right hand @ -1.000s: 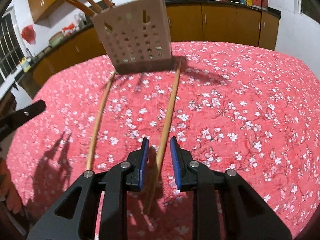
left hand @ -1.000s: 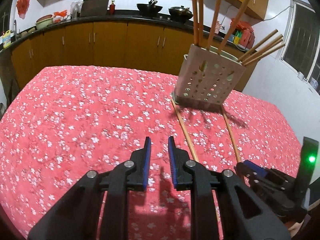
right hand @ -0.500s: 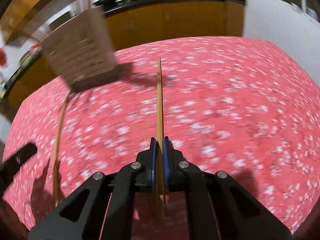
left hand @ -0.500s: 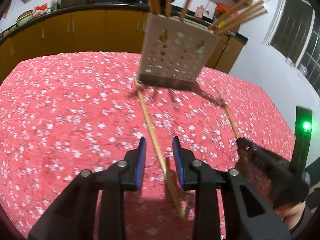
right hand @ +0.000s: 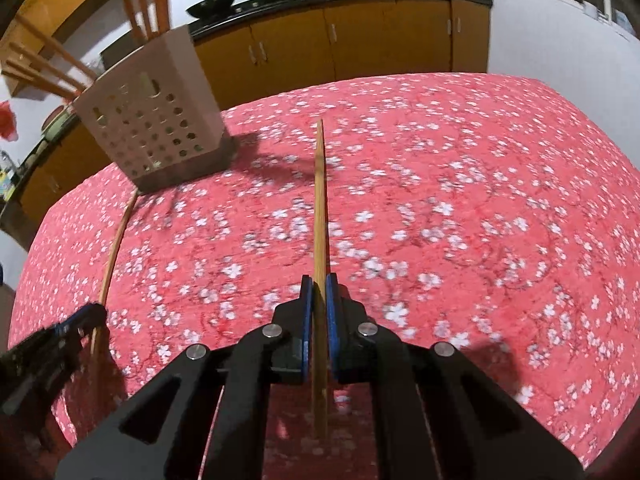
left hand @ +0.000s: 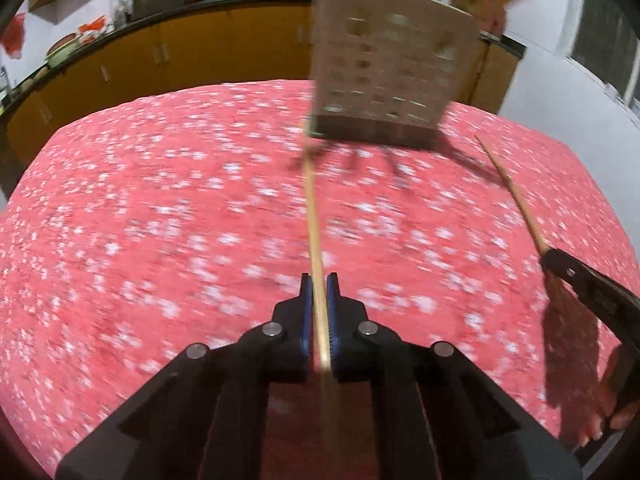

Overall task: Organize utensils
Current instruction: 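Lift the held chopsticks from the table with both tools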

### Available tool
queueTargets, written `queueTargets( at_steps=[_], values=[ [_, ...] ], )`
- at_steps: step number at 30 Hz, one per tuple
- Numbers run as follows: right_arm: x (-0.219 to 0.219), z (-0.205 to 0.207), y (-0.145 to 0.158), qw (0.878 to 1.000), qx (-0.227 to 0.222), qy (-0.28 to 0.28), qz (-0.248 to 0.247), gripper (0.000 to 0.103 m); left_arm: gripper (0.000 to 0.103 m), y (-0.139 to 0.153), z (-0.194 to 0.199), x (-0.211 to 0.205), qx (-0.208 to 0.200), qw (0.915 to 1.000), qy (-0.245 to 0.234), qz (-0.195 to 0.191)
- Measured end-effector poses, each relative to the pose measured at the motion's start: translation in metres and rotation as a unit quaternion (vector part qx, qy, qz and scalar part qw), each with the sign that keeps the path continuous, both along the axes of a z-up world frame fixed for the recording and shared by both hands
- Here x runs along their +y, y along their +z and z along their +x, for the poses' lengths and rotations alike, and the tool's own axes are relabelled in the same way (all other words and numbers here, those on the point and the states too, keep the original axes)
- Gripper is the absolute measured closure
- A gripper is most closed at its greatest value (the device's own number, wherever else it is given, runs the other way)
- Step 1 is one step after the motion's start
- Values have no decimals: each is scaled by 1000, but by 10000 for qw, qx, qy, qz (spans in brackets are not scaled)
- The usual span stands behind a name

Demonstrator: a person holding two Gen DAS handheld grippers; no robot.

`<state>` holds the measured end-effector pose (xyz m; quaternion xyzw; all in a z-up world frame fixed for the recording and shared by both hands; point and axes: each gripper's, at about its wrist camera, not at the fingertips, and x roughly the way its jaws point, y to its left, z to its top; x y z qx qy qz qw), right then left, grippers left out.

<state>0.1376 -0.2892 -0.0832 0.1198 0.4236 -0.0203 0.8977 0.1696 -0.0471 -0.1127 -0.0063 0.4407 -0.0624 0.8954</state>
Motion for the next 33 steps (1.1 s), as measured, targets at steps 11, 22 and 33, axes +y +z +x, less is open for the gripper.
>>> queueTargets(
  at_steps=[11, 22, 33],
  values=[
    [26, 18, -3, 9975, -118, 528, -459, 95, 95, -1, 26, 64, -55, 9993, 346, -102],
    [25, 21, -8, 9974, -120, 587, -409, 95, 93, 2, 21, 67, -151, 9989, 286, -336],
    [23, 20, -8, 9976, -121, 587, -354, 95, 93, 3, 19, 69, -147, 9987, 293, -383]
  ],
)
